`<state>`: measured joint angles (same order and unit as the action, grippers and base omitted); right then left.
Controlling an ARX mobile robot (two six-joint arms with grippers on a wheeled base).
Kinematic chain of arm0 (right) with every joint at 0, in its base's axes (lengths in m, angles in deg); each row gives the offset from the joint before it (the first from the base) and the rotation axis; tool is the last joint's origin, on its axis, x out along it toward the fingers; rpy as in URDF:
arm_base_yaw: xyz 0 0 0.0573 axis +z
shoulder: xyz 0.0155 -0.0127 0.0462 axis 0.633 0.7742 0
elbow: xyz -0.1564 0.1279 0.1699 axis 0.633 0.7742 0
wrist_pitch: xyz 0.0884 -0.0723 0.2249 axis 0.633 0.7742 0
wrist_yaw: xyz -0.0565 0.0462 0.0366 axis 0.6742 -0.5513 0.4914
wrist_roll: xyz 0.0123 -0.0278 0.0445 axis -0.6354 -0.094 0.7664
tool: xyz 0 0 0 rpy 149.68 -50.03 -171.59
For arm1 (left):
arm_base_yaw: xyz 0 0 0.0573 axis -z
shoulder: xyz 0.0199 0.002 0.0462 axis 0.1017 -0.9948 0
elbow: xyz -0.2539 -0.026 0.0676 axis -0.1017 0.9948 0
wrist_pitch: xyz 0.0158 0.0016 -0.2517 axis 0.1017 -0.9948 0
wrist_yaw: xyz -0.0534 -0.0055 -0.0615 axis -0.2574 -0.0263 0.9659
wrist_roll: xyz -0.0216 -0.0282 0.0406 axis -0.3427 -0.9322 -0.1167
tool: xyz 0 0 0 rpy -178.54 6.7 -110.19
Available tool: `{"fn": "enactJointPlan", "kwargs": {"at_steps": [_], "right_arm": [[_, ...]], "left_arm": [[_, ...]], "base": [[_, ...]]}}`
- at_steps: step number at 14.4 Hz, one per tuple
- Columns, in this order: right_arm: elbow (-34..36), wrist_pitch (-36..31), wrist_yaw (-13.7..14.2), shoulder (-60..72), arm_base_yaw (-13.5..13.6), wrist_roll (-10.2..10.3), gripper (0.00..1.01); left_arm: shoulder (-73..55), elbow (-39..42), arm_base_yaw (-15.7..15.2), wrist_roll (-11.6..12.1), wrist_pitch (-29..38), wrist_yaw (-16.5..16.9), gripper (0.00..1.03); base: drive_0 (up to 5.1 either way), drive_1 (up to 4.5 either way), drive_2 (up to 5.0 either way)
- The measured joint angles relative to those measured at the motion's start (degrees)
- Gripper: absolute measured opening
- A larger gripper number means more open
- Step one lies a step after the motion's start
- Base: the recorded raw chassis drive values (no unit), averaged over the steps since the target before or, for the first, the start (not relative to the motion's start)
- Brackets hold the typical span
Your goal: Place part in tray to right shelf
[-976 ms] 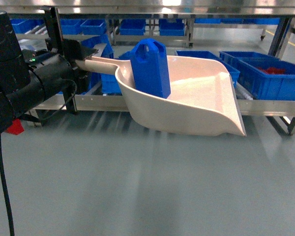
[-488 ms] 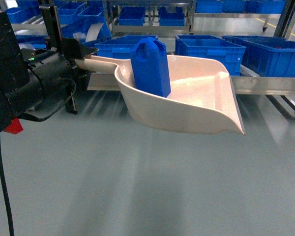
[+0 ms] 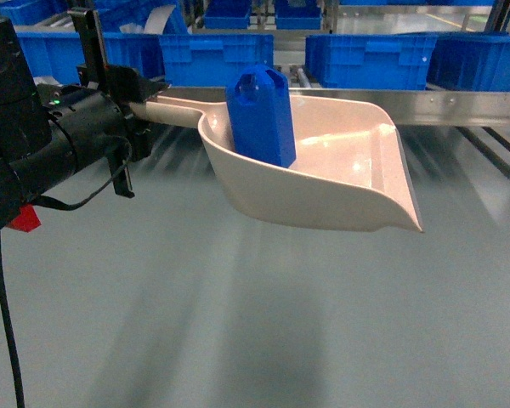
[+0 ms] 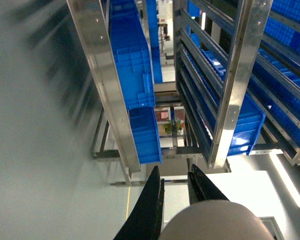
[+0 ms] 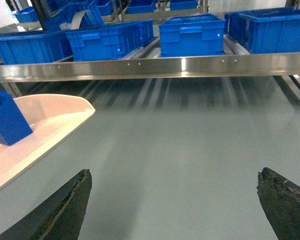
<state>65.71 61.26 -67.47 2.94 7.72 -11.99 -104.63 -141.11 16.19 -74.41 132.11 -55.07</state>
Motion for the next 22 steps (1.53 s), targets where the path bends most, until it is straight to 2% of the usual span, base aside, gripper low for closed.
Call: {"fn": "enactJointPlan", "kwargs": {"at_steps": [5, 12, 22], "right_arm": [[0.00, 0.04, 0.00, 0.00, 0.00, 0.00, 0.98], [0.00, -0.09, -0.07, -0.24, 0.02, 0.00, 0.98], [0.00, 0.04, -0.04, 0.02, 0.02, 0.00, 0.98]], "left_arm": [[-0.07, 0.04, 0.00, 0.02, -0.02, 0.00, 0.12], [-0.07, 0.04, -0.07, -0.02, 0.04, 0.02, 0.12], [-0.07, 0.04, 0.04, 0.00, -0.15, 0.00, 0.12]], "base": [[0.0, 0.00, 0.0], [2.5, 2.24, -5.0], [0.1, 4.22, -3.9]]}}
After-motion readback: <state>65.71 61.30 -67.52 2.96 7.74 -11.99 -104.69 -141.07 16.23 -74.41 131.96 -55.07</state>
